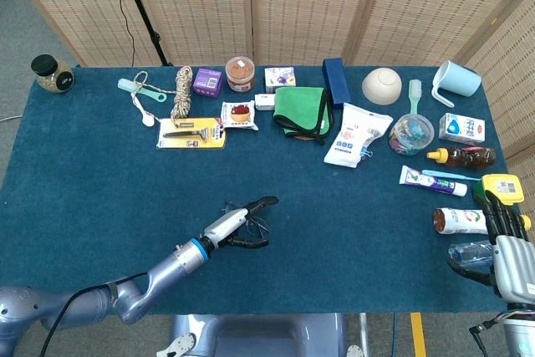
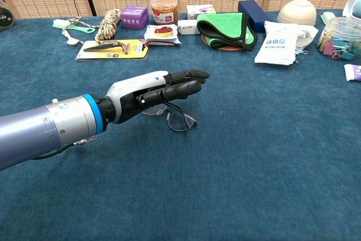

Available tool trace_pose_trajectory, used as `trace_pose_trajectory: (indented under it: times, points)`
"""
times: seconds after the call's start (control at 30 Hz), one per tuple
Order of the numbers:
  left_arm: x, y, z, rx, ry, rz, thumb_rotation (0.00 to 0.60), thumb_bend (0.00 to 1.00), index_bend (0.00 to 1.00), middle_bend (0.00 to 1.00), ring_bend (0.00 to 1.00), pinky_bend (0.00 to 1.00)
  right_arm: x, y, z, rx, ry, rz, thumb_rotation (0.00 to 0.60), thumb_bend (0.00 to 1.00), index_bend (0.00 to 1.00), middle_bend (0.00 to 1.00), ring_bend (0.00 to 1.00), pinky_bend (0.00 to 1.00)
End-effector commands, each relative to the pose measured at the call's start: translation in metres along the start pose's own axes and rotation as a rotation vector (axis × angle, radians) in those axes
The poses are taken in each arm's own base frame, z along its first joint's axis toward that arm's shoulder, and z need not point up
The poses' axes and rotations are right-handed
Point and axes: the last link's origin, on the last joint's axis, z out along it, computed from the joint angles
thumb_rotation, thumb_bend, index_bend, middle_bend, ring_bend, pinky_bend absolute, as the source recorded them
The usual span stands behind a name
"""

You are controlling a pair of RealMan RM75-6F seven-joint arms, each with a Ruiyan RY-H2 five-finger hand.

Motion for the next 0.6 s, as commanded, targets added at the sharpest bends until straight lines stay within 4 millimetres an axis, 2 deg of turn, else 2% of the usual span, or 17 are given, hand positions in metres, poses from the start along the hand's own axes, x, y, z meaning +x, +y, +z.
trace_pose_trajectory:
  times: [0.03,0.33,0.5,0.6]
  points:
    - [-0.001,-0.002,0.0,0.006,-0.004,0.0,0.149,0.02,0.0,0.0,0.0,0.0,0.0,0.0,0.0,-0.001,0.0,-0.001,0.6,0.0,0.03,0.0,0.0,0.0]
    - [0.002,0.001,-0.002,-0.01,0.006,0.01,0.148,0.02,0.0,0.0,0.0,0.0,0.0,0.0,0.0,-0.002,-0.001,-0.001,0.6,0.0,0.03,0.0,0.0,0.0]
    - [0.021,0.012,-0.01,-0.072,0.063,0.097,0.142,0.02,0.0,0.0,0.0,0.0,0.0,-0.001,0.001,0.001,-0.003,0.0,0.6,0.0,0.03,0.0,0.0,0.0]
    - [0.039,0.019,-0.023,-0.096,0.118,0.209,0.136,0.02,0.0,0.0,0.0,0.0,0.0,-0.001,0.002,0.003,-0.008,0.0,0.6,0.0,0.03,0.0,0.0,0.0]
